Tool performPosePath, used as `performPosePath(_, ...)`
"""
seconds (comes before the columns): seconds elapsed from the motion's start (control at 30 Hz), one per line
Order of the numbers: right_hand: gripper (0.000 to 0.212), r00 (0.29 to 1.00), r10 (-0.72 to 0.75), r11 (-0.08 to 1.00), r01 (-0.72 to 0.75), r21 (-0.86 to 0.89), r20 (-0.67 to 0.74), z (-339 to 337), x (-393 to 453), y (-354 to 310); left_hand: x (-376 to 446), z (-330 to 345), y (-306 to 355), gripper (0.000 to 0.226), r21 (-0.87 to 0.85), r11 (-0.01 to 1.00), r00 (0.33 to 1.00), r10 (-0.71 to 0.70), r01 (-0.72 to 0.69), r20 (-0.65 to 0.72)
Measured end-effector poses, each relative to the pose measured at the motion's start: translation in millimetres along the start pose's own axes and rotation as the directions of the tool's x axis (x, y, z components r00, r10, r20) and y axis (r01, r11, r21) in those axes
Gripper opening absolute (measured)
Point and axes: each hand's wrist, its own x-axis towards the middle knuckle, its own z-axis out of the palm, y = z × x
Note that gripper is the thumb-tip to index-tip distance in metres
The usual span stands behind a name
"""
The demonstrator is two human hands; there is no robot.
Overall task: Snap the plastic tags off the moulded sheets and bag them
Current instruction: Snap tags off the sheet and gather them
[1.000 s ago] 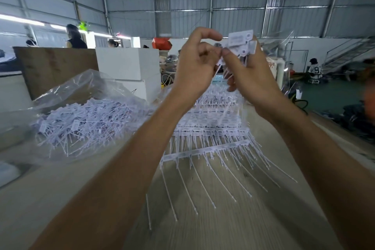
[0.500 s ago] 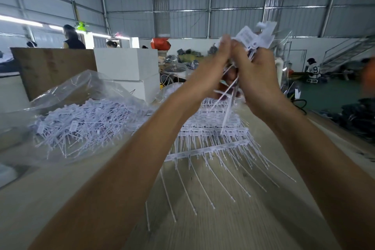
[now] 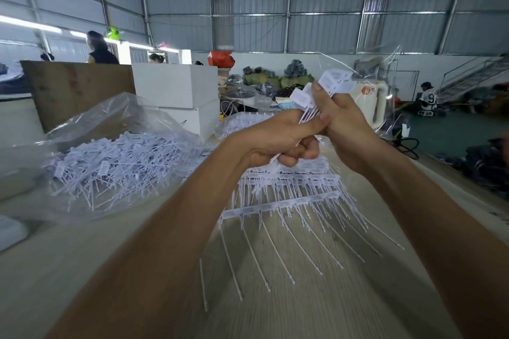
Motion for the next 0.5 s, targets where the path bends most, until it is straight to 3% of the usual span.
performPosePath(0.07,0.029,0.993,0.017,0.995,-0.029,0.1,0.115,-4,3,-1,-5,-11,-3,0.027,0.058,0.998,1.0,0.003,-0.002,-0.021)
performPosePath(0.17,0.015,0.969,0.051,0.98,-0.095,0.176,0.242,-7,3,4,-9,-20,-6,0.043,0.248,0.968,0.997,-0.012,0.03,-0.073)
performPosePath(0.27,0.026,0.957,0.101,0.958,-0.167,0.232,0.27,-10,5,17,-5,-20,-7,0.032,0.463,0.881,0.976,0.011,0.094,-0.218)
performPosePath(0.33,0.044,0.968,0.096,0.941,-0.164,0.297,0.234,-17,8,22,-4,-21,-6,0.03,0.416,0.901,0.949,0.012,0.127,-0.316)
performPosePath(0.4,0.05,0.983,0.056,0.93,-0.115,0.349,0.175,-29,11,22,-8,-32,0,0.034,0.263,0.955,0.891,-0.002,0.137,-0.454)
performPosePath(0.5,0.046,0.991,-0.002,0.983,-0.023,0.184,0.135,-38,15,29,-26,-51,6,0.033,0.168,0.981,0.837,0.009,0.099,-0.547)
